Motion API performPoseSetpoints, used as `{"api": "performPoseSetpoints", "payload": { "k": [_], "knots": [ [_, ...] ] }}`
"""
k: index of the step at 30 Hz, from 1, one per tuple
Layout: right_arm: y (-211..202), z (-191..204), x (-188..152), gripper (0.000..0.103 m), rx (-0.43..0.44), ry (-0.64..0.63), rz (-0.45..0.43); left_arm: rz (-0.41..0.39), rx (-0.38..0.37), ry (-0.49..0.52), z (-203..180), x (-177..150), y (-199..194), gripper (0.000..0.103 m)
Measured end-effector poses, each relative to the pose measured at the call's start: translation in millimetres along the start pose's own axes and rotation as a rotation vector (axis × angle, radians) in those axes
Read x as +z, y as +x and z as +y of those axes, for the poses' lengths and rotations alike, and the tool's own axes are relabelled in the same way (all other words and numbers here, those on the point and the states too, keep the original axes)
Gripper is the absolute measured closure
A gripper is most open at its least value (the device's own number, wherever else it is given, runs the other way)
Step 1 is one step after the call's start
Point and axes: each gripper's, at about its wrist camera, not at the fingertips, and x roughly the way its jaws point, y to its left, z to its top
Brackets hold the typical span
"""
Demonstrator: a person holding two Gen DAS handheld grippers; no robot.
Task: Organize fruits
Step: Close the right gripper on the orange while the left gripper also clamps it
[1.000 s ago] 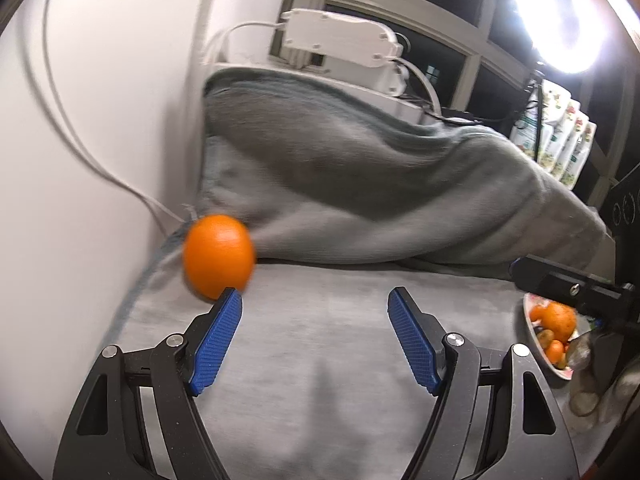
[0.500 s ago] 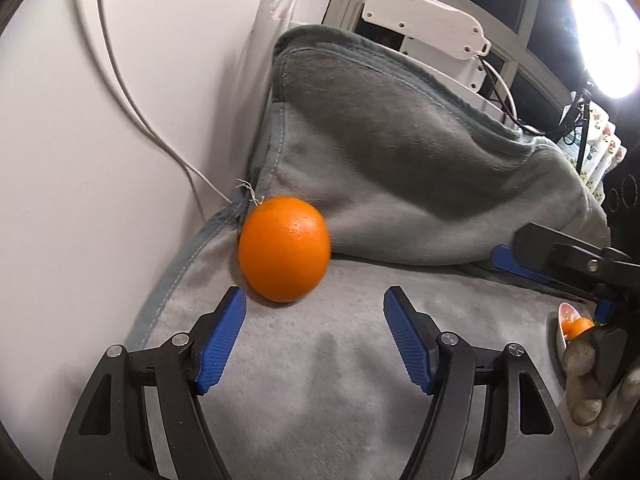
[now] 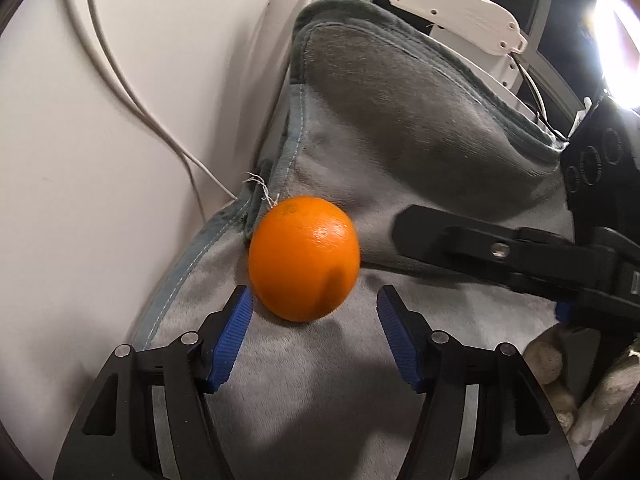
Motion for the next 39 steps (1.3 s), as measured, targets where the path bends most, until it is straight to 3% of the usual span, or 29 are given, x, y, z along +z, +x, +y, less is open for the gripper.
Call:
{"api": "performPoseSetpoints", "payload": {
  "k": [20,23,39],
  "knots": [
    [50.5,-5.3,12.7,0.043,0.043,0.041,0.060,0.059,-0.042,-0.063,26.5,4.4,22.8,0.046],
    [46.6,-9.5,12.0,0.048,0.035,0.041,0.057,0.051,-0.034,-0.056,29.2,3.4,26.8,0.046],
    [8.6,-7.0,-3.4,0.049,0.056,0.010,0.011,-0.020,-0.009,0.016,0.1,-13.5,1.4,0.047]
  ]
}}
